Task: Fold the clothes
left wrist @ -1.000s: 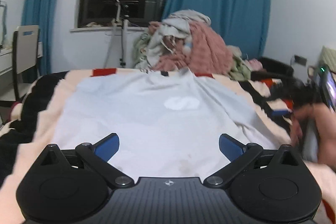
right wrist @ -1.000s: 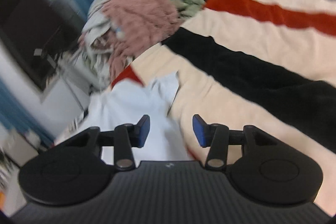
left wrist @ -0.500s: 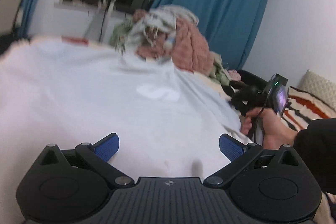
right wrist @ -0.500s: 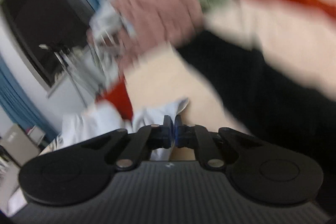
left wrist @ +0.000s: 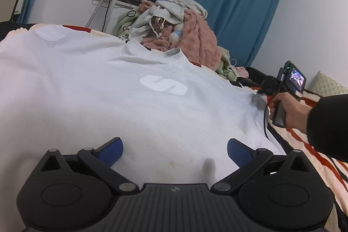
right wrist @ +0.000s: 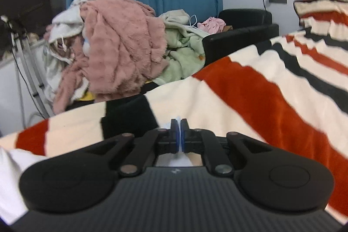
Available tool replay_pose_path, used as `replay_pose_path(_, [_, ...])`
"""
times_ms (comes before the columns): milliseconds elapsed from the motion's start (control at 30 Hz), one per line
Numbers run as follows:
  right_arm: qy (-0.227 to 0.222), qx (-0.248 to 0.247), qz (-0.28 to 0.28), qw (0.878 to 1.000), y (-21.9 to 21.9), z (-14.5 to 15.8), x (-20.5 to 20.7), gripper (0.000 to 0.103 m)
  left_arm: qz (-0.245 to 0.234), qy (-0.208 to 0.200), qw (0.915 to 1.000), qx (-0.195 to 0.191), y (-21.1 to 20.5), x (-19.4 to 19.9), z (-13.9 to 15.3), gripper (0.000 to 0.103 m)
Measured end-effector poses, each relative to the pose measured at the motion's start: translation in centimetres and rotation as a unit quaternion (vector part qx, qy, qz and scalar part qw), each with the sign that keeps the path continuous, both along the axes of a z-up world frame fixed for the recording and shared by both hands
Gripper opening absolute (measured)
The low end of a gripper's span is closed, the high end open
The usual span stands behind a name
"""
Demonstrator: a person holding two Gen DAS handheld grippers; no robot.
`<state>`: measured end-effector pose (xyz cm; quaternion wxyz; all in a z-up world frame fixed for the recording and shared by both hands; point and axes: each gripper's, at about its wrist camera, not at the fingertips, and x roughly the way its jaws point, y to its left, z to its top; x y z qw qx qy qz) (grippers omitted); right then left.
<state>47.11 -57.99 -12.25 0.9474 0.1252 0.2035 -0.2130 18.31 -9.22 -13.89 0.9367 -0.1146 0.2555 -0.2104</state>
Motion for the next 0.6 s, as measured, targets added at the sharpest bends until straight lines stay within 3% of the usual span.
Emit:
replay_pose_path(33, [0.006,-0.001,-0.002,1.0,0.0,-0.1,-0.2,0.01,0.0,0.0,1.0,0.005,-0.1,0.0,0.0,0.103])
replay_pose_path(100, [0.018,-0.015,0.005,1.0,0.8,0.0,-0.9,0.028,0.001,0.001,0.9999,0.015,-0.3,-0.1,0.0,0.103])
replay_pose_path(133, [0.021,-0.028,0.017,0.999,1.7,0.3,-1.9,0.053,0.002,0.001,0.9998,0.019,-0.4,-0.1,0.0,0.103])
replay_pose_path(167, [0.017,-0.023,0.024,0.999,2.4,0.7,-3.3,0.07,0.002,0.001,0.9997,0.024,-0.6,-0.2,0.0,0.103])
replay_pose_path(200, [0.011,-0.017,0.031,0.999,3.1,1.2,-4.6,0.073,0.002,0.002,0.9996,0.029,-0.7,-0.2,0.0,0.103])
replay_pose_path(300, [-0.005,0.002,0.052,0.999,5.1,2.6,-8.6,0.071,0.008,0.0,0.9994,0.033,-0.6,-0.3,0.1,0.103])
replay_pose_path(600, [-0.082,0.083,0.137,0.984,12.9,8.5,-29.7,0.071,0.055,0.025,0.9963,0.061,0.1,-1.8,2.2,0.101])
